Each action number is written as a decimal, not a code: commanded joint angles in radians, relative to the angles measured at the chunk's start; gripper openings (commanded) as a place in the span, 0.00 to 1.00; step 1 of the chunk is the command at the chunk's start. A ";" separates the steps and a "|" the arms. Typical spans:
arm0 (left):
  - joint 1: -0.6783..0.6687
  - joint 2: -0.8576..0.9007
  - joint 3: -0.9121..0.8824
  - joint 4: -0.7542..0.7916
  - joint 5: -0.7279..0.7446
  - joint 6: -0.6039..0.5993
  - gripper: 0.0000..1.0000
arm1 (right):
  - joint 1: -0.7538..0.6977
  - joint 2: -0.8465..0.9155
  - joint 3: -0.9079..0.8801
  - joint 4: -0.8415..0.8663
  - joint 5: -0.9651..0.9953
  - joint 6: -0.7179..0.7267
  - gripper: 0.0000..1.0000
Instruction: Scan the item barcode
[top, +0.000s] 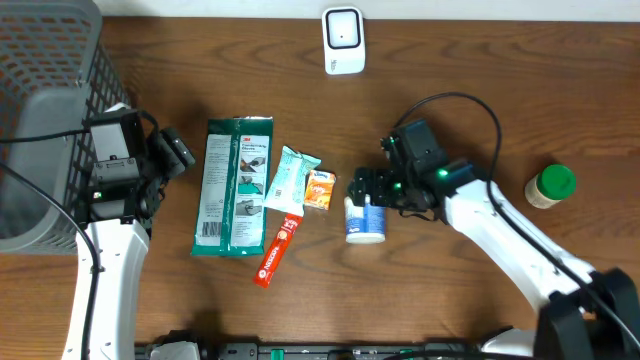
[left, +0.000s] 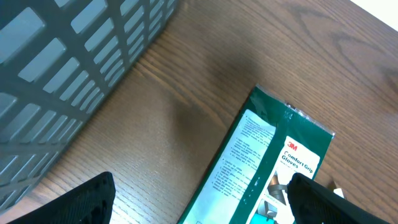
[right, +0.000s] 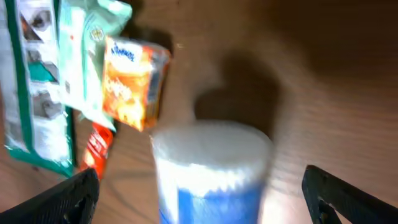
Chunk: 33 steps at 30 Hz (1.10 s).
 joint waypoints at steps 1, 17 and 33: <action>0.003 -0.010 0.026 0.000 -0.012 -0.006 0.88 | 0.017 -0.012 0.016 -0.043 0.052 -0.099 0.99; 0.003 -0.010 0.026 0.000 -0.012 -0.006 0.88 | 0.113 0.080 0.469 -0.463 0.334 -0.066 0.99; 0.003 -0.010 0.026 0.000 -0.012 -0.006 0.88 | 0.220 0.386 0.467 -0.481 0.451 -0.048 0.99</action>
